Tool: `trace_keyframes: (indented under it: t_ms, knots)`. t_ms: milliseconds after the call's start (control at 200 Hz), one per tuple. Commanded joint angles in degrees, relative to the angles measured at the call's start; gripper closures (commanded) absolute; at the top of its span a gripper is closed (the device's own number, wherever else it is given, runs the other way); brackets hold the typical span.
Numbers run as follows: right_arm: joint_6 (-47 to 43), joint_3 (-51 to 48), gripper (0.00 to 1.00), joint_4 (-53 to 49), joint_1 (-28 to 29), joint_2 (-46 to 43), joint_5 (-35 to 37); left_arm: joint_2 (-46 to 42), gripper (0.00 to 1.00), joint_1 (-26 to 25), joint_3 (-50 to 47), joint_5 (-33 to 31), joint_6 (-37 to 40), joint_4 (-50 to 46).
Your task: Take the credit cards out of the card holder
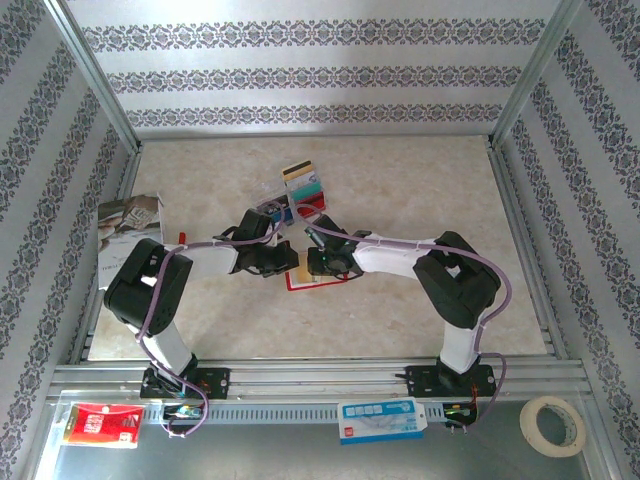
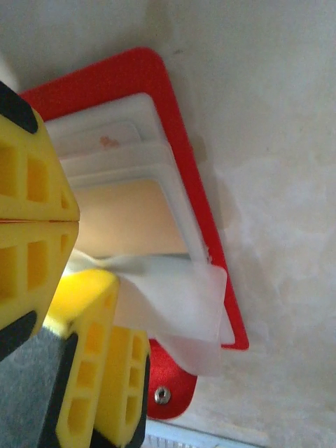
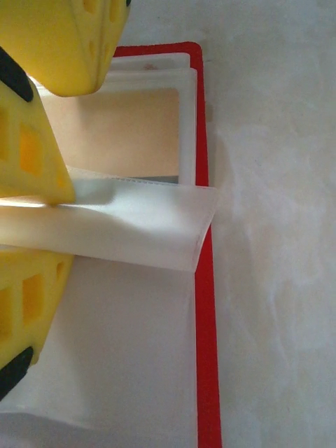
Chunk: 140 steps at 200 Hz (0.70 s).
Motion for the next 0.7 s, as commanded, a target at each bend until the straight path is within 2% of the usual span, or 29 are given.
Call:
trace_keyframes:
  t_ms: [0,105,300,490,694]
  knots:
    - [0.96,-1.30,0.76,-2.65,-0.39,-3.24,4.10,1.04,0.94,-0.71,0.15,-3.44,3.33,-4.14]
    - [0.76,-3.80,0.73,-2.46,-0.95,-7.25,9.16,2.33,0.95,-0.71,-0.45,-5.09,4.21,-4.38]
    - [1.65,-8.68,0.71,-2.16,-3.36,-14.61,13.32,2.64,0.96,-0.75,-0.38,-3.80,3.70,-2.63]
    - [0.19,-10.10,0.64,1.69,-3.27,-21.18,11.88,2.55,0.93,-0.71,0.49,0.07,3.36,-0.01]
    - [0.56,-10.25,0.62,2.91,-3.19,-21.95,10.44,2.67,0.88,-0.68,1.64,4.15,1.42,2.71]
